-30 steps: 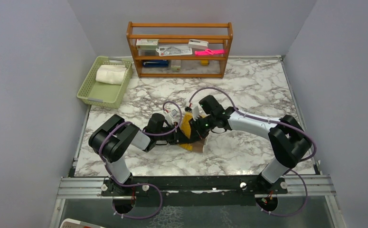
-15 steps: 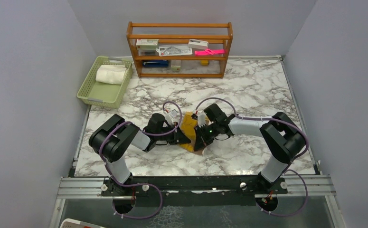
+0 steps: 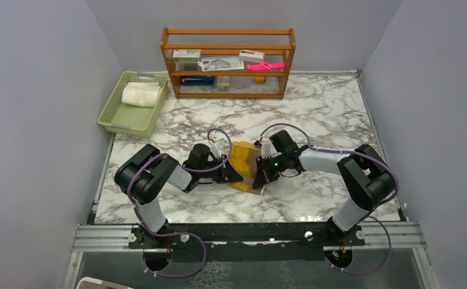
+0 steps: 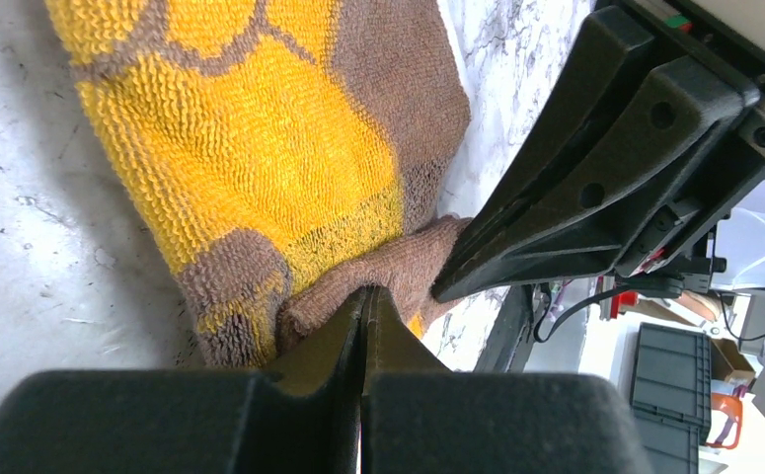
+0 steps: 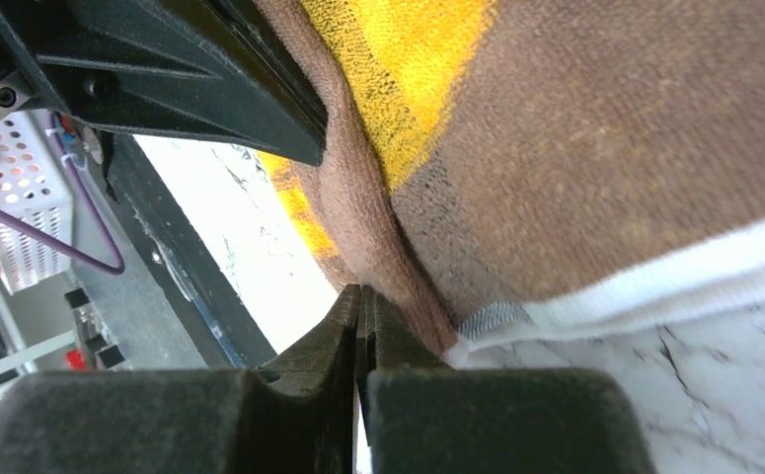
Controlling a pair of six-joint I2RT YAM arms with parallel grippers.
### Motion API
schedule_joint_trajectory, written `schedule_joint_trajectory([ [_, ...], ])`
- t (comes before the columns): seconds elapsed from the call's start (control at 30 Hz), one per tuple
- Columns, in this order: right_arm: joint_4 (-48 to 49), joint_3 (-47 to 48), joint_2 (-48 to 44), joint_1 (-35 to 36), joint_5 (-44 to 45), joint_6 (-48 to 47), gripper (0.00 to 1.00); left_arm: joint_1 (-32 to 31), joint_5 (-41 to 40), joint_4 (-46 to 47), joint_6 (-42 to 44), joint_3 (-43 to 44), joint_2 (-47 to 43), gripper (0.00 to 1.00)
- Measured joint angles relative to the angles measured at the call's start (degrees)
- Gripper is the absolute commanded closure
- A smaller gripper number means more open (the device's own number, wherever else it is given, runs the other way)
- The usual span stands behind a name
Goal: Roll the towels
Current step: Roll the towel at the center of the board.
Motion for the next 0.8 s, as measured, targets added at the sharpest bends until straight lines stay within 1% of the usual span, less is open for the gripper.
schedule_joint_trajectory([
  [0.03, -0.6, 0.0, -0.8, 0.0, 0.9, -0.1, 0.91, 0.0, 0.0, 0.0, 0.0, 0.0, 0.0, 1.00],
  [0.07, -1.3, 0.0, -1.7, 0.0, 2.1, -0.5, 0.78, 0.0, 0.0, 0.0, -0.1, 0.0, 0.0, 1.00],
  [0.1, -2.0, 0.0, -2.9, 0.0, 3.6, -0.9, 0.73, 0.0, 0.0, 0.0, -0.1, 0.0, 0.0, 1.00],
  [0.2, -3.7, 0.0, -8.5, 1.2, 9.1, -2.2, 0.61, 0.0, 0.0, 0.0, -0.1, 0.0, 0.0, 1.00],
  [0.3, -4.4, 0.5, -15.0, 4.0, 16.6, -4.2, 0.59, 0.0, 0.0, 0.1, -0.1, 0.0, 0.2, 1.00],
  [0.43, -4.7, 2.7, -19.1, 11.5, 26.8, -7.6, 0.47, 0.0, 0.0, 0.1, -0.1, 0.0, 0.4, 1.00],
  [0.5, -5.0, 3.5, -19.2, 15.8, 31.5, -9.5, 0.44, 0.0, 0.0, 0.1, -0.1, 0.0, 0.5, 1.00],
  [0.63, -5.8, 4.1, -16.9, 22.8, 39.6, -12.6, 0.43, 0.0, 0.0, 0.1, -0.1, 0.0, 0.6, 1.00],
  [0.8, -8.2, 4.5, -12.8, 26.6, 46.1, -15.5, 0.43, 0.0, 0.0, 0.1, -0.1, 0.0, 0.6, 1.00],
])
